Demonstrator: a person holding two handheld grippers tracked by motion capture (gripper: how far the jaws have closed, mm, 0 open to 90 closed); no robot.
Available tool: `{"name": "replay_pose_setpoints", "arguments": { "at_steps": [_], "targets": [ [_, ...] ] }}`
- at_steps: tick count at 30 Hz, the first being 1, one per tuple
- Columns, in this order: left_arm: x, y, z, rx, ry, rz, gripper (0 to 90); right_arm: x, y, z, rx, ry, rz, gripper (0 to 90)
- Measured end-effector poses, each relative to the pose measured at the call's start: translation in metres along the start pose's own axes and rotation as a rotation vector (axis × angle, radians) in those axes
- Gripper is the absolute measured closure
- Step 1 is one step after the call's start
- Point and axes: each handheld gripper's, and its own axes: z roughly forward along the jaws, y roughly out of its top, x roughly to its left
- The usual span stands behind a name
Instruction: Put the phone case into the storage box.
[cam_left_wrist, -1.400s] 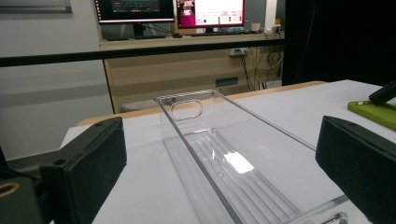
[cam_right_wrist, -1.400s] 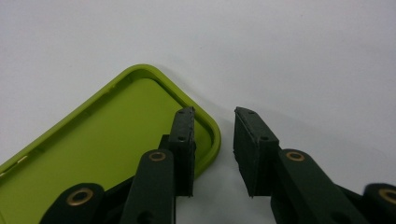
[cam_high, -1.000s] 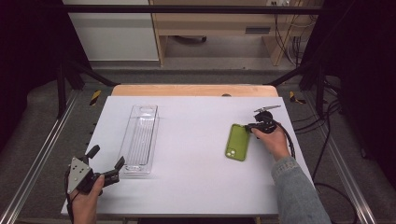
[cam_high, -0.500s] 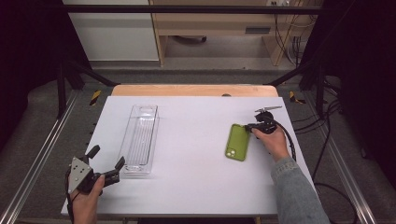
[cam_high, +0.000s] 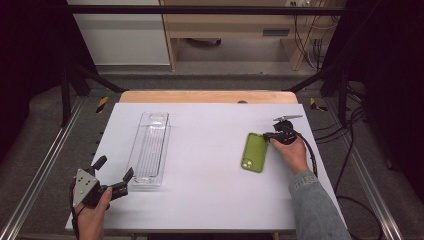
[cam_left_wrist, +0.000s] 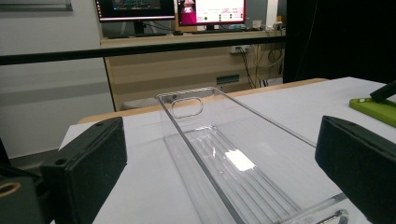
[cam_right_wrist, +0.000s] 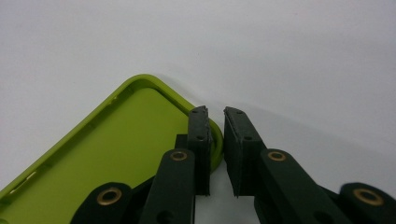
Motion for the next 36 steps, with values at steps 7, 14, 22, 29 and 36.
{"name": "replay_pose_setpoints", "arguments": {
  "at_steps": [7, 14, 22, 29, 36],
  "targets": [
    [-0.0001, -0.0002, 0.0003, 0.001, 0.000, -0.002, 1.9, 0.0043, 0.0010, -0.0008, 0.003, -0.038, -0.058, 84.0],
    [0.0001, -0.0004, 0.0002, 0.003, 0.002, -0.002, 1.9, 0.0056, 0.0018, -0.0025, 0.003, -0.050, -0.080, 86.5],
    [0.0001, -0.0003, 0.0000, 0.001, -0.001, -0.006, 2.0, 0.0042, 0.0027, -0.0045, -0.001, -0.046, -0.081, 87.8],
    [-0.0003, -0.0006, 0.0007, 0.003, -0.003, -0.005, 2.1, 0.0046, 0.0034, -0.0046, 0.007, -0.046, -0.097, 87.7],
    [-0.0010, -0.0006, 0.0010, 0.005, -0.005, -0.002, 2.1, 0.0061, 0.0028, -0.0029, 0.014, -0.049, -0.128, 85.8]
  ]
}}
